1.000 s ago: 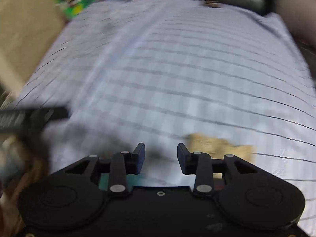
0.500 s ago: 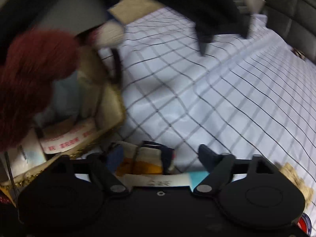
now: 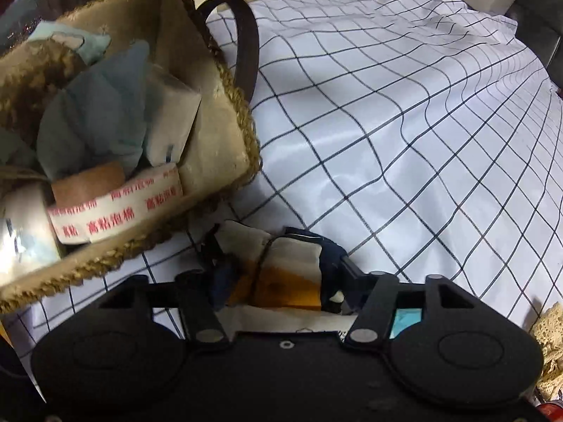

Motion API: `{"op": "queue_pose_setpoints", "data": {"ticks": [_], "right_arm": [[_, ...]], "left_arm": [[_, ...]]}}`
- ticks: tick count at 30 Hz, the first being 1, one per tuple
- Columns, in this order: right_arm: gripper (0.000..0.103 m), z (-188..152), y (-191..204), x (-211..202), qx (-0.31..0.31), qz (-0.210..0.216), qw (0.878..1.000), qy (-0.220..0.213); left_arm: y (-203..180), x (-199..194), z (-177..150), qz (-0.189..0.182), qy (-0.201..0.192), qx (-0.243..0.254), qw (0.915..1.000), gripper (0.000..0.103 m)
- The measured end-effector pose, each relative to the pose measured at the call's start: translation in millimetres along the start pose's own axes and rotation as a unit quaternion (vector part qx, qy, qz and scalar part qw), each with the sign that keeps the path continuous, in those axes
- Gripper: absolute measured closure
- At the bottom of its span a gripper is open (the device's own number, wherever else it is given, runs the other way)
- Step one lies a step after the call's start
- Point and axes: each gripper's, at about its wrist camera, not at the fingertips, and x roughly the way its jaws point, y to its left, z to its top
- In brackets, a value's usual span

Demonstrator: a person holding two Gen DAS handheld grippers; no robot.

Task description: Organize soft objects

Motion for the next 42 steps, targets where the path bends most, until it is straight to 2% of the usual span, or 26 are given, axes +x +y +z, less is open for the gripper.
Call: {"op": "queue_pose_setpoints", "data": {"ticks": [3, 7, 11, 13, 15, 19, 25, 30, 33, 37, 42], "right_arm": [[0.055, 4, -11, -7, 0.020, 0.003, 1.000, -0.011], [0.056, 6, -39, -13, 0.056, -0.051, 0.997, -0.018], [0.057, 3, -89, -14, 0.147, -0.100, 0.984, -0.020], [0.054, -2, -109, -17, 0.189, -0.119, 0.974, -0.028], [0.043, -6, -126, -21, 0.220, -0.127, 0.967, -0.032], [0.035, -14, -151, -34, 0.261, -0.126, 0.956, -0.043], [0.031, -29, -180, -59, 0.269, -0.137, 0.953, -0.029], [0.031, -51, -204, -80, 0.296, -0.158, 0.942, -0.015], [0.031, -65, -217, -99, 0.321, -0.166, 0.932, -0.022], [0.030, -76, -230, -117, 0.364, -0.183, 0.913, -0.034], [0.028, -92, -244, -135, 0.412, -0.201, 0.888, -0.034]], "left_arm": [[2, 0, 1, -0.003, 0.001, -0.005, 1.0000, 0.005], [1, 0, -1, -0.005, 0.003, -0.006, 1.0000, 0.005], [-10, 4, -5, -0.004, 0.010, 0.008, 0.9999, 0.005], [-19, 7, -8, -0.005, 0.016, 0.020, 0.9997, 0.005], [-28, 11, -12, -0.008, 0.023, 0.033, 0.9992, 0.005], [-47, 22, -20, -0.008, 0.039, 0.056, 0.9977, 0.005], [-63, 41, -30, -0.025, 0.080, 0.056, 0.9949, 0.005], [-75, 56, -40, -0.022, 0.108, 0.064, 0.9919, 0.005], [-83, 61, -46, -0.040, 0.123, 0.064, 0.9895, 0.005], [-93, 69, -53, -0.070, 0.146, 0.062, 0.9849, 0.005], [-105, 78, -59, -0.074, 0.154, 0.065, 0.9831, 0.005]]}}
